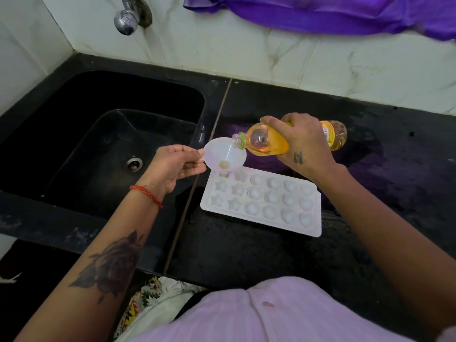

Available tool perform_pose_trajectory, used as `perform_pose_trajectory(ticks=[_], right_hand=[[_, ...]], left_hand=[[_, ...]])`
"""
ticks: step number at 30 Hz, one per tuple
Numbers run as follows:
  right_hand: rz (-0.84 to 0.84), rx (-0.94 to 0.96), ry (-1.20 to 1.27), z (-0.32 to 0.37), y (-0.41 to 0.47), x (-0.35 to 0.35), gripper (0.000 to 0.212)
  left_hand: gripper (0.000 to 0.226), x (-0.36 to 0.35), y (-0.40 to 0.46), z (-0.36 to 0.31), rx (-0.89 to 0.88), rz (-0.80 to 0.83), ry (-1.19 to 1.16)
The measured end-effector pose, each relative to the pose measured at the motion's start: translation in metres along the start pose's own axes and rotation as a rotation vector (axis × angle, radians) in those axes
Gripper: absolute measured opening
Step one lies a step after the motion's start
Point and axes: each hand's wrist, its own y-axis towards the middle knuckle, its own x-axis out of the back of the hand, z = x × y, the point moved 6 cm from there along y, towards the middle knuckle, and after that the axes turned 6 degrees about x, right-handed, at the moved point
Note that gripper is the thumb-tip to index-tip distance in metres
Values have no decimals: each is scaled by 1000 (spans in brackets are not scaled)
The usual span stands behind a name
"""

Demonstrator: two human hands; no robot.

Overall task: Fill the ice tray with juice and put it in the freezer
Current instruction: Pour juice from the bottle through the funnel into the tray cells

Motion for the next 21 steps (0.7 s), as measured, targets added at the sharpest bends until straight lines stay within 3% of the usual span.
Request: perform_pose_trajectory(ticks=[11, 21], right_hand=[[39, 11, -35, 1, 1, -6, 67], [1, -87, 177, -1, -7, 0, 72]], left_hand=[[6, 0, -2, 0, 12, -34, 14], [7, 1, -5, -5, -18, 7, -6]])
